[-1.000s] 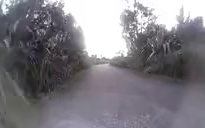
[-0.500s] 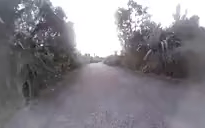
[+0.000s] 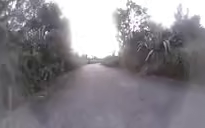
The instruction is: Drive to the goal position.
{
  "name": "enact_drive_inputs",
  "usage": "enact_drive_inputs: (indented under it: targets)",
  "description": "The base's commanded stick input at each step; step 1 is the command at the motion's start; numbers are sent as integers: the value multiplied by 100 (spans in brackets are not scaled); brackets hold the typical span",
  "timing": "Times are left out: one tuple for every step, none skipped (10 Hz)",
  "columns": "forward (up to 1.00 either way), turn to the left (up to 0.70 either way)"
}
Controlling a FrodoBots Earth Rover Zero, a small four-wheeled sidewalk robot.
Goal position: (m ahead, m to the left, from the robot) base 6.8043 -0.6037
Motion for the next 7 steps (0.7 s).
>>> enact_drive_inputs:
  targets:
    - [85, 0]
    - [85, 0]
    - [85, 0]
    - [85, 0]
    - [85, 0]
    - [85, 0]
    - [85, 0]
